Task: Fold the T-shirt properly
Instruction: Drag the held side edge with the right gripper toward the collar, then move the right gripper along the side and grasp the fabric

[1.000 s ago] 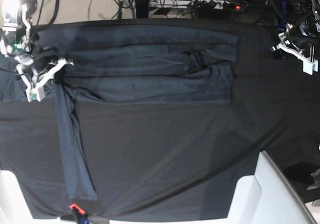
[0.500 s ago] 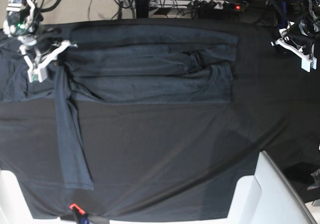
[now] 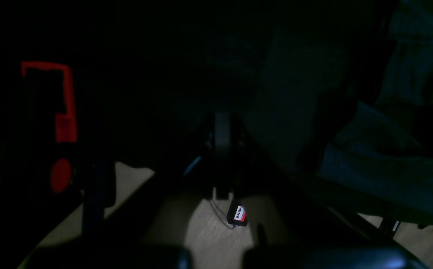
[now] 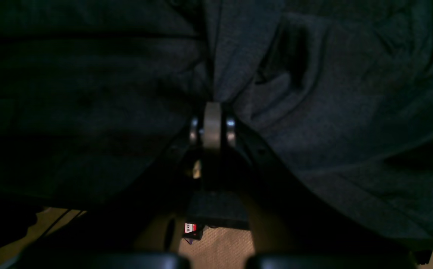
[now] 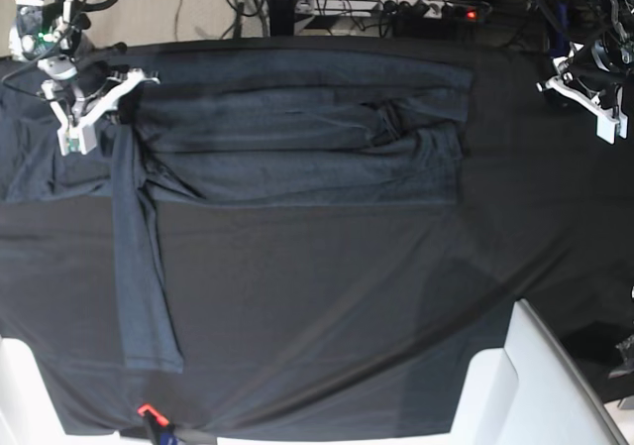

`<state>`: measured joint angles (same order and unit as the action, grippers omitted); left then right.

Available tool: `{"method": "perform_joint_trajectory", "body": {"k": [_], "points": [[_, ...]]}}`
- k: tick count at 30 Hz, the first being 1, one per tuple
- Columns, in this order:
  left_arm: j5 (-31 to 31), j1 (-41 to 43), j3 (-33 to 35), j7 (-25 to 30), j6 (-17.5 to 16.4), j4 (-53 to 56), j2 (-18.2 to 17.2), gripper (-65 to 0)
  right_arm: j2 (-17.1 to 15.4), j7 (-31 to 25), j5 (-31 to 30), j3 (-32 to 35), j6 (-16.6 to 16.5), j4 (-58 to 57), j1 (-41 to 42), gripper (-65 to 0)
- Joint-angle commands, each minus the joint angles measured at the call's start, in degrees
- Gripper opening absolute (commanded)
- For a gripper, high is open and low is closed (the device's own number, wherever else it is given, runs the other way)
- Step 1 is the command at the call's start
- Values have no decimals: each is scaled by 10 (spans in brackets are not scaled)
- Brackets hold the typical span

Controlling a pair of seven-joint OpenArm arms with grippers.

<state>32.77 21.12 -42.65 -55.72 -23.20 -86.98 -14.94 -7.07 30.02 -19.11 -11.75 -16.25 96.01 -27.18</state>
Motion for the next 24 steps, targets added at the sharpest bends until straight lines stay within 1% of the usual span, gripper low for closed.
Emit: {"method": "perform_joint_trajectory", "body": {"k": [1, 9, 11, 13, 16, 18, 19, 20, 23, 24], "points": [[5, 1, -4, 8, -4, -8, -9, -650, -3, -10, -2, -3, -1, -1, 0, -642], [4, 1, -4, 8, -4, -8, -9, -650, -3, -10, -2, -8, -1, -21, 1, -641], [4, 1, -4, 8, -4, -8, -9, -650, -2, -10, -3, -8, -1, -20, 0, -627], [4, 1, -4, 8, -4, -8, -9, -650, 4, -10, -3, -8, -1, -15, -1, -564], [4, 1, -4, 8, -4, -8, -9, -650, 4, -11, -4, -8, -1, 8, -9, -398], [4, 1, -4, 8, -4, -8, -9, -650, 4, -11, -4, -8, -1, 31, -12, -329], [4, 1, -4, 8, -4, -8, -9, -650, 4, -11, -4, -8, -1, 45, -11, -305], [4, 1, -4, 8, -4, -8, -8, -650, 4, -10, -4, -8, -1, 58, -7, -297], [5, 1, -4, 8, -4, -8, -8, -650, -1, -5, -3, -7, -1, 79, 28, -297], [5, 1, -4, 8, -4, -8, -8, -650, -5, 8, -2, -7, -1, 73, 59, -297]]}}
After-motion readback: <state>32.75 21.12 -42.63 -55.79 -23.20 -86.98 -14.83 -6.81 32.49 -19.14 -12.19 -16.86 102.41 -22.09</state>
